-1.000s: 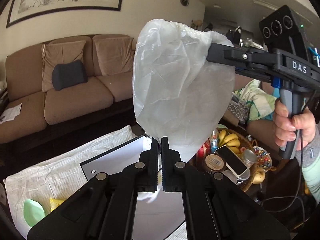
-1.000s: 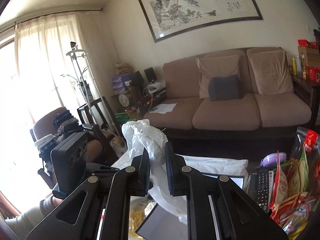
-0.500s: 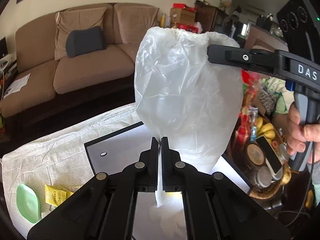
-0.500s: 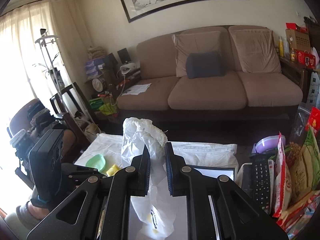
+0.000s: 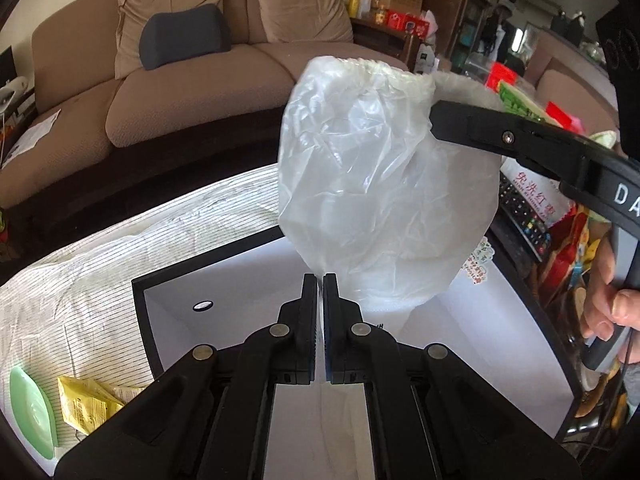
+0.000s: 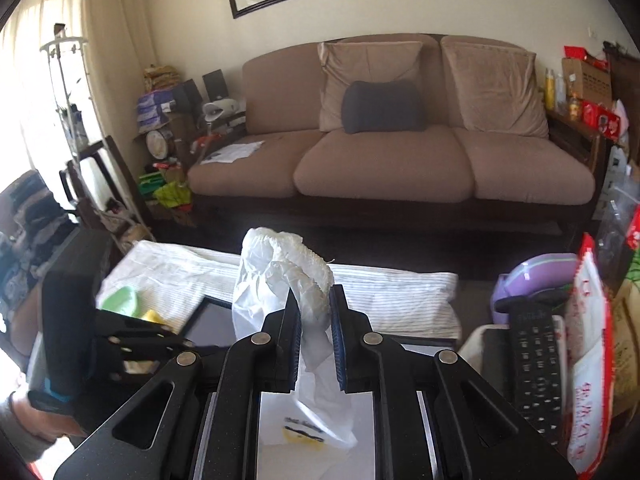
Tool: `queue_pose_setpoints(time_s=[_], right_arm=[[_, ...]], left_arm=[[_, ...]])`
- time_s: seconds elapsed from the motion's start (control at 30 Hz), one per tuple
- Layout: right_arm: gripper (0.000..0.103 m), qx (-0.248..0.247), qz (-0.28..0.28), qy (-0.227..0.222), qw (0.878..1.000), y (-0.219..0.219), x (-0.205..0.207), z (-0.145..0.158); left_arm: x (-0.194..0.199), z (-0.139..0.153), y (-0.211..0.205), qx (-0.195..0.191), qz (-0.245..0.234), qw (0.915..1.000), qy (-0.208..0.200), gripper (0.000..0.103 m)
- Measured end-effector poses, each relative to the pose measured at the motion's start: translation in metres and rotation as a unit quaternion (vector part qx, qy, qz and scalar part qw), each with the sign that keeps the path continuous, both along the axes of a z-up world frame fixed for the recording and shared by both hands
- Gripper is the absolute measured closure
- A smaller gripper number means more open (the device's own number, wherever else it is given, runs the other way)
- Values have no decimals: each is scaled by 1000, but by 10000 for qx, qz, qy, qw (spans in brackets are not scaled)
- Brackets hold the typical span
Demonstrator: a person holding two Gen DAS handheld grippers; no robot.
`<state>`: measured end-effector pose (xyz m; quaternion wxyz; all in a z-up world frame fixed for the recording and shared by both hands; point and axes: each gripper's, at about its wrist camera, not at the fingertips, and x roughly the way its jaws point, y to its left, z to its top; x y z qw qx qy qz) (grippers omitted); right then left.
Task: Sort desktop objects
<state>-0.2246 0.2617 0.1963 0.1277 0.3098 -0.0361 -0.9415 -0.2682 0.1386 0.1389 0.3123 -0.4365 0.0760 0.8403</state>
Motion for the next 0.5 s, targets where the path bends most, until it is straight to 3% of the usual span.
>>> queue_pose_setpoints(time_s=[0.1,0.2,0.23,0.37,0.5], right_arm=[[90,69,-270,30,9996,11,3,1],[90,133,-392,58,9991,19,5,6],[90,155,-378,55,9991,20,5,7],[90,306,-404,-75,9987,18,1,2],[90,346,-442,-123,9983,15,1,-5]], left_arm=[[11,14,-12,171,29,9998,42,94],[37,21,-17,-5,-461,9989,-8,73],[47,18,-13,-214,-711,9972,-113,68],[90,-21,15,-1357,-1318,9811,-415,69],[104,-61,34,-2163,-1285,9642,-840,68]])
